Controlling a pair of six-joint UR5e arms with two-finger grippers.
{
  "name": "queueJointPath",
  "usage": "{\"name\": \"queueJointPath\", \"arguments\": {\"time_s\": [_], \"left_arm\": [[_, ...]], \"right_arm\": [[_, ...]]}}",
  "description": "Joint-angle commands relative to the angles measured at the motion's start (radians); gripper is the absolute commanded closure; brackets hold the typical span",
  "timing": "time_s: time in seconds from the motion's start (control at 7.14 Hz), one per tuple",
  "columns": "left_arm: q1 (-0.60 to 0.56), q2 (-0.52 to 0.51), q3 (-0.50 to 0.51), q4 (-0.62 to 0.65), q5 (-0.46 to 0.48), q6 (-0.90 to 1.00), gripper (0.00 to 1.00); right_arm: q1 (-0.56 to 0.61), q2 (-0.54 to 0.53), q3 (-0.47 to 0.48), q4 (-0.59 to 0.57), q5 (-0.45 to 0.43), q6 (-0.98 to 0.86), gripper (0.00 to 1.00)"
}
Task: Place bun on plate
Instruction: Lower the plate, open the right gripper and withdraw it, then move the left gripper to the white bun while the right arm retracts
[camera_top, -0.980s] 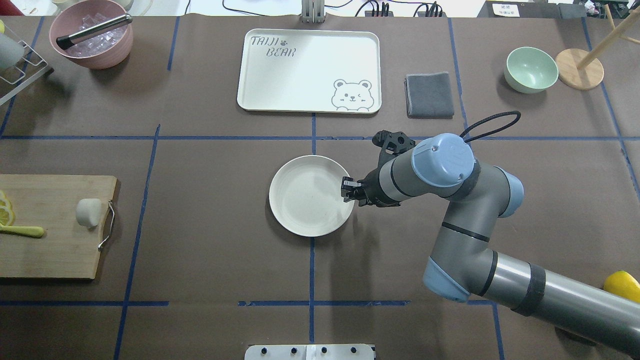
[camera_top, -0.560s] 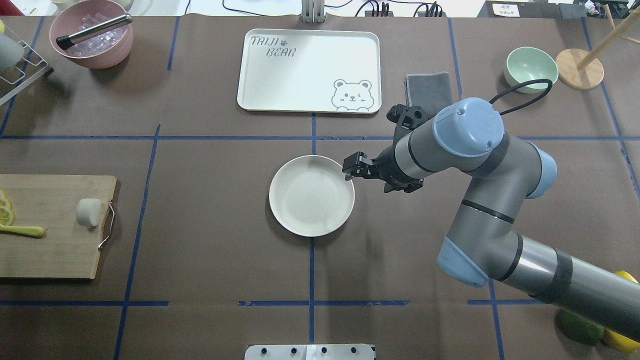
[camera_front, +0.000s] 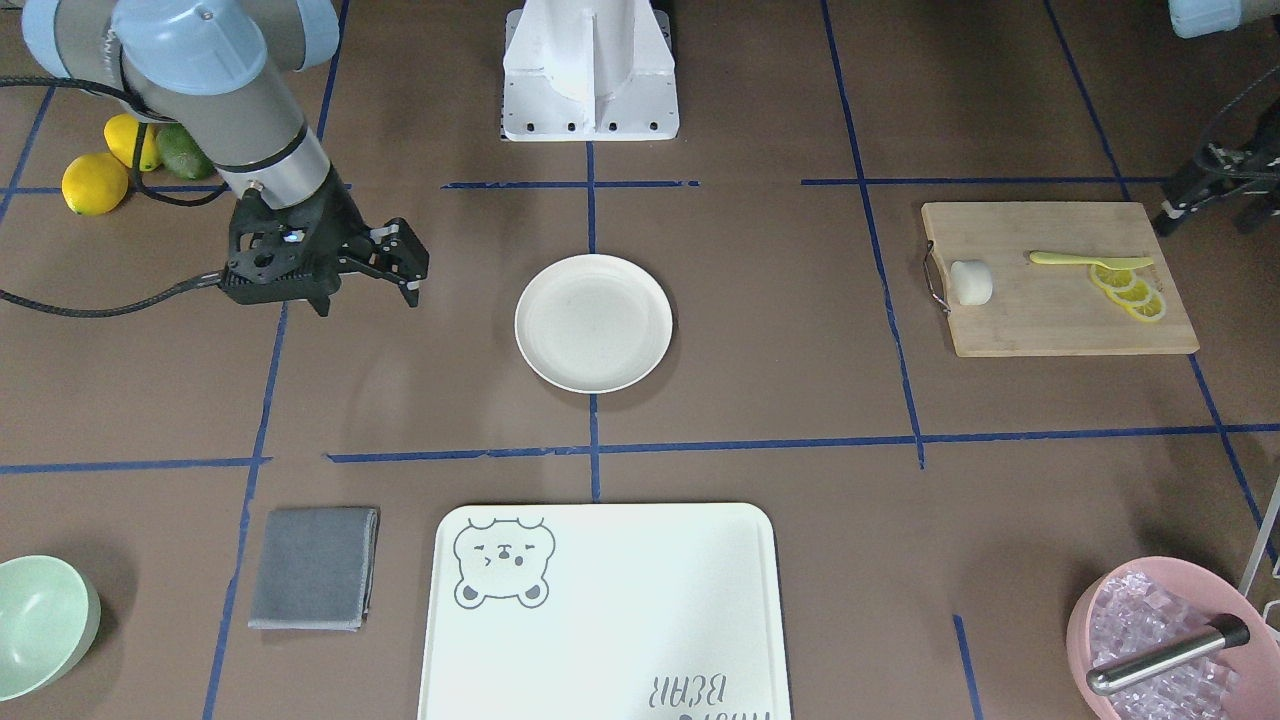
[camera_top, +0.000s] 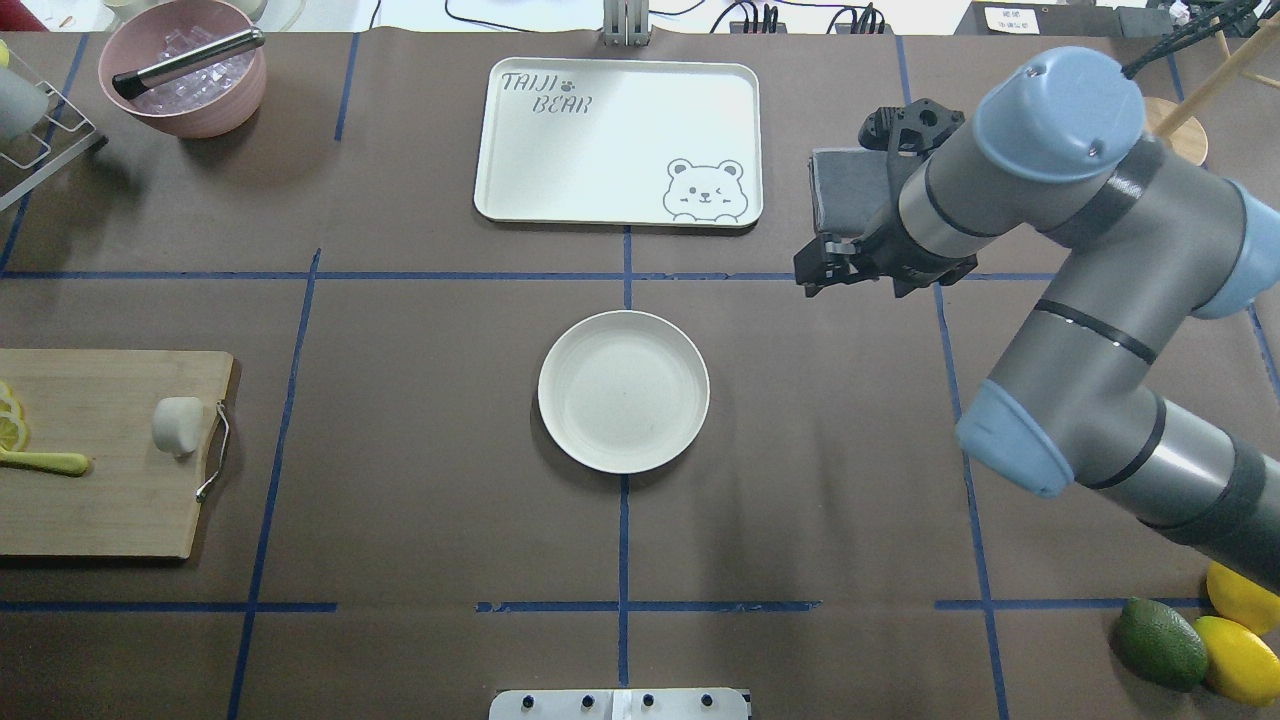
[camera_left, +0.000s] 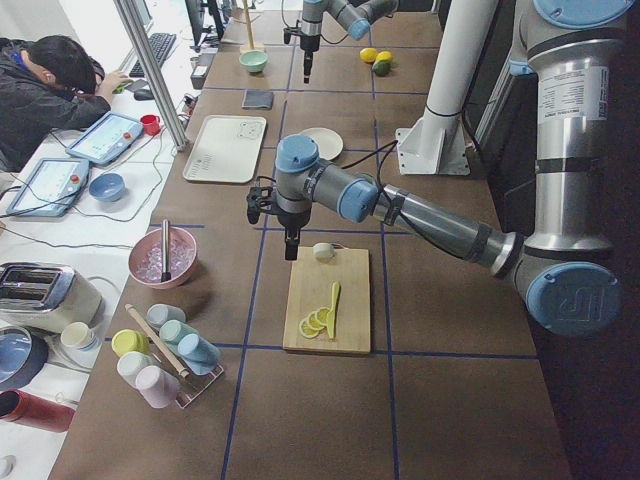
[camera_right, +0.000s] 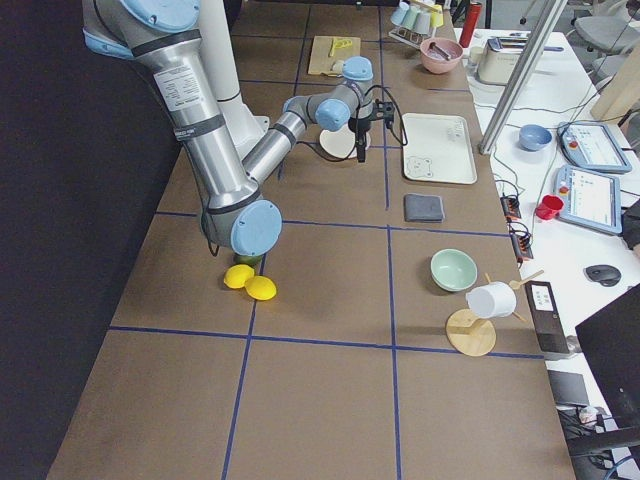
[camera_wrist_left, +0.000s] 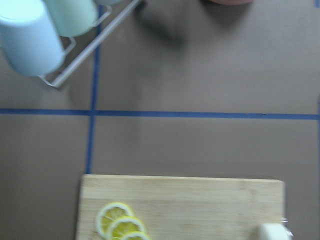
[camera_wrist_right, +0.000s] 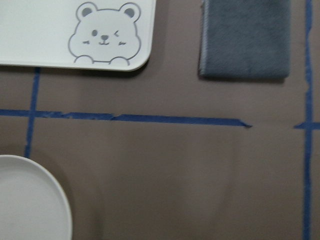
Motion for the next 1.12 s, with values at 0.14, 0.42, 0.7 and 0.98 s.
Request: {"name": "queueJointPath", "arguments": {"time_s": [0.14,0.42,0.7,0.98], "left_arm": [[0.238,0.049,-0.006,-0.172,0.184,-0.268,0.0],[0.34,0.062,0.048,-0.303,0.261,-0.39,0.0],[0.427,0.062,0.098,-0.411,0.342,-0.49,0.0],[0.484,0.06,0.109,-0.413,0.367,-0.5,0.0]], "right_arm": [[0.251,-0.192,0.027,-0.013,0.183,-0.388,0.0],[0.406,-0.319,0.011,-0.015,0.27,-0.633,0.0],[0.503,-0.415,-0.002,-0.015,0.294,-0.779,0.0],[0.554,-0.447,-0.05,-0.015,0.312,-0.859,0.0]]}}
